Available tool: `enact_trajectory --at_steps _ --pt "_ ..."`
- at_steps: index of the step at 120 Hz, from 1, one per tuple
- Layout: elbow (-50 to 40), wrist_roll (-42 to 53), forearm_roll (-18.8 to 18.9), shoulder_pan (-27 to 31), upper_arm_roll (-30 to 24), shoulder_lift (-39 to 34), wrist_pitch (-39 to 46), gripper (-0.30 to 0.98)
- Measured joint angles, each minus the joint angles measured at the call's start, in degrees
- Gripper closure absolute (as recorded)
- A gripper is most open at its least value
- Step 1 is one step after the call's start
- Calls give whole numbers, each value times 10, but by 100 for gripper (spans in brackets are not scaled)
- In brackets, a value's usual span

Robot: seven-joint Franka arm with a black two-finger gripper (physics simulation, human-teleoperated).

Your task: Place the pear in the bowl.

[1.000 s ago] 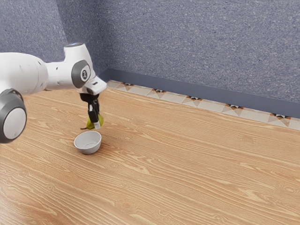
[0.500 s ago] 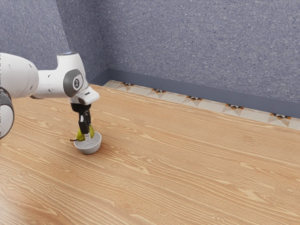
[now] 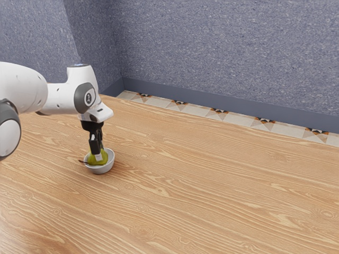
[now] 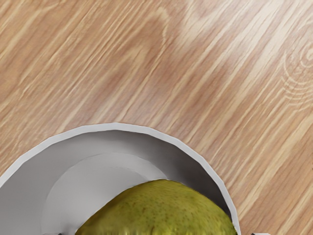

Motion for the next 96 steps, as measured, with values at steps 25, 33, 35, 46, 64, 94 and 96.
enact_trajectory --at_steps 25,33,35,46,64,94,96 --pt "0 3 -1 2 0 -4 -4 8" --pt "1 -1 -2 -2 -1 -11 -2 6" --pt "1 -4 -2 -5 0 -14 -2 6" --pt "8 -37 -2 -8 1 -35 -12 4" --pt "37 -144 44 -42 1 -122 -64 3" --pt "114 -349 114 23 -124 -212 -189 2" --pt "116 -360 115 22 -124 -214 -195 2"
